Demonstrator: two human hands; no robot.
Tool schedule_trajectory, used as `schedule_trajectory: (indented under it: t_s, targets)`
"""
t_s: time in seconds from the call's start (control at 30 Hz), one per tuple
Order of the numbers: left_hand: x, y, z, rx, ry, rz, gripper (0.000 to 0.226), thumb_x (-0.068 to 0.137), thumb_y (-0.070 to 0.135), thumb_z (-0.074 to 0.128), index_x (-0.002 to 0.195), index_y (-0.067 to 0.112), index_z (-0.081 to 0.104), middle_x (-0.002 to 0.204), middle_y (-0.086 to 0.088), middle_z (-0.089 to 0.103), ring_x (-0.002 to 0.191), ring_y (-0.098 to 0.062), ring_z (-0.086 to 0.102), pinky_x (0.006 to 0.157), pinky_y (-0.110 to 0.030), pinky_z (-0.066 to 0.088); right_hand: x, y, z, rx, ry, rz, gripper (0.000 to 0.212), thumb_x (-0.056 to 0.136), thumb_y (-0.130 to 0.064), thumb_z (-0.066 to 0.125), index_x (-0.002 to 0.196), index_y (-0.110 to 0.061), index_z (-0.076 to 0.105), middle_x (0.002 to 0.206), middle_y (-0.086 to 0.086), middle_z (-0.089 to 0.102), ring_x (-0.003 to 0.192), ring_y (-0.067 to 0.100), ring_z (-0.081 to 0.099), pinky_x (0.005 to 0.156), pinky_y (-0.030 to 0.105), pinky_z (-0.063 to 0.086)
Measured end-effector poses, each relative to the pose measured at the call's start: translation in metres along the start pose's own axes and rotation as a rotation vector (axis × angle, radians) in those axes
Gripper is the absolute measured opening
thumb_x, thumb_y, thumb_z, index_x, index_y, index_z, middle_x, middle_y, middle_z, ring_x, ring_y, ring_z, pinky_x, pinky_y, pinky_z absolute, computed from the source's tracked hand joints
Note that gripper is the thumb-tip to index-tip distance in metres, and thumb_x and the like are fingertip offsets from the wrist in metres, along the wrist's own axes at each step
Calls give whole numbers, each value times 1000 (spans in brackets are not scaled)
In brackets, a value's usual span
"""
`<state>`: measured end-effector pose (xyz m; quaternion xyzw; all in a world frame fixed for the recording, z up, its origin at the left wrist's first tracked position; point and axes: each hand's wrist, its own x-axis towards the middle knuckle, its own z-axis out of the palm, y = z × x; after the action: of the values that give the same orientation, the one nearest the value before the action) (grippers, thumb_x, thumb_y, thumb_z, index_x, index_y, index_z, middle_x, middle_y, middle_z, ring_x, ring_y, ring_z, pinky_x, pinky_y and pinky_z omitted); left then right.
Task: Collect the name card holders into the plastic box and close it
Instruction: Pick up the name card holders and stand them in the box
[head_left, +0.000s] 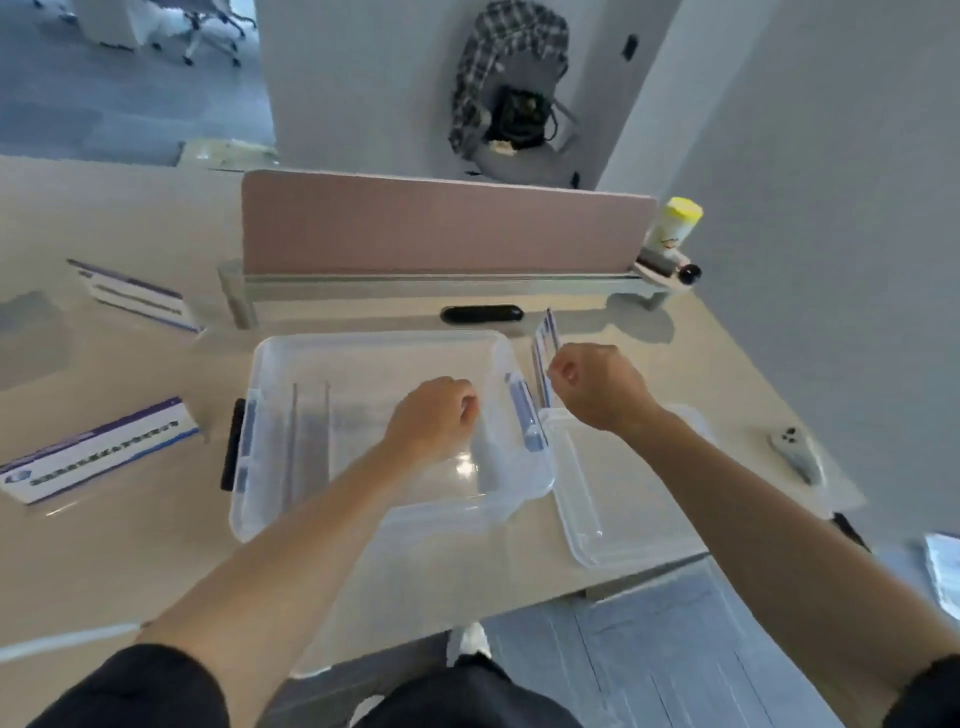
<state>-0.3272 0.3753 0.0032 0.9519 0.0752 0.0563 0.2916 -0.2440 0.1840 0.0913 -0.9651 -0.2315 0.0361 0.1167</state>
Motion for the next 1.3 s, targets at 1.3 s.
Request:
schedule_trajectory:
  t_s: [1.3]
  targets:
    - [182, 167, 163, 5, -54, -358, 37, 90, 33, 49, 119, 10, 51, 111, -9, 61, 96, -27, 58, 71, -35, 48, 142, 301, -37, -13, -133, -87, 31, 97, -37, 54, 117, -17, 64, 119, 6, 66, 108, 28, 60, 88, 38, 51]
